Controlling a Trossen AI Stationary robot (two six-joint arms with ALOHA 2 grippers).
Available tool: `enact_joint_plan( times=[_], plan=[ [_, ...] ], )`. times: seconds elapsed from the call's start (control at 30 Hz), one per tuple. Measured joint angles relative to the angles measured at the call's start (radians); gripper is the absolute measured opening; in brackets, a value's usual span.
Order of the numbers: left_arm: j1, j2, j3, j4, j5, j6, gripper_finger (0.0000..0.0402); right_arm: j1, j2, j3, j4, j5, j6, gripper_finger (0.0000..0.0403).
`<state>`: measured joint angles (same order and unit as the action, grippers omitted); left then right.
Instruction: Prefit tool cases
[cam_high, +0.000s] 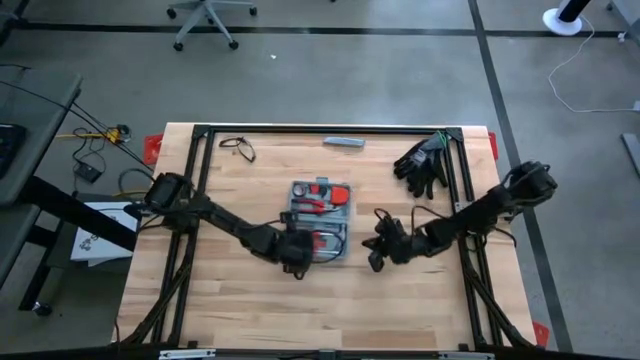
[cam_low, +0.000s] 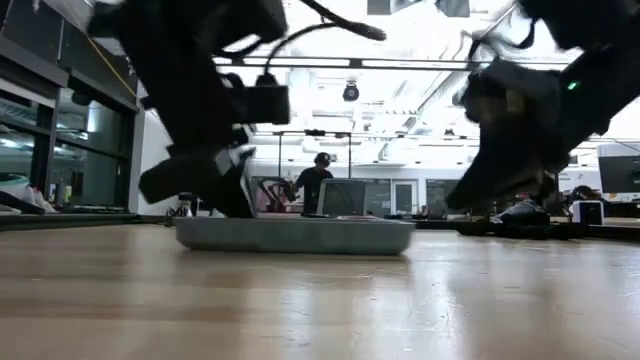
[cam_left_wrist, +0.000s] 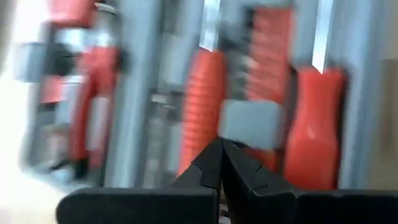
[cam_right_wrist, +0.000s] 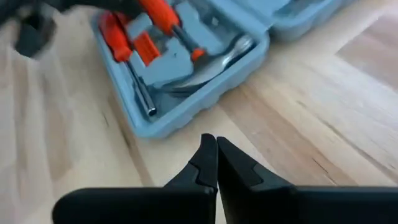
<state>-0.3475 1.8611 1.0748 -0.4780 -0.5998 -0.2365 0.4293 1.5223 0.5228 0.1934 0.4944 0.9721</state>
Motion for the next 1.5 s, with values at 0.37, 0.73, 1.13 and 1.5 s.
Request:
enact_joint_plan(
  times=[0.37, 0.73, 1.13, 1.5],
  plan=[
    [0.041, -0.132, -0.199, 0.289, -0.059, 0.01, 0.0, 0.077, 0.0, 0.001, -0.003, 0.252, 0.049, 0.0],
    [0.265, -0.14, -0.236, 0.548, 0.448, 0.191, 0.0035, 0.059, 0.122, 0.003, 0.128, 0.289, -0.071, 0.0005],
    [0.151, -0.148, -0.233, 0.408, 0.401, 0.051, 0.0128, -0.231, 0.176, 0.207, 0.22, -0.059, -0.746, 0.0111],
    [-0.008, -0.215, -0.235, 0.384, 0.081, -0.009, 0.0143, -0.4, 0.179, 0.311, 0.037, -0.313, -0.939, 0.0129]
  ],
)
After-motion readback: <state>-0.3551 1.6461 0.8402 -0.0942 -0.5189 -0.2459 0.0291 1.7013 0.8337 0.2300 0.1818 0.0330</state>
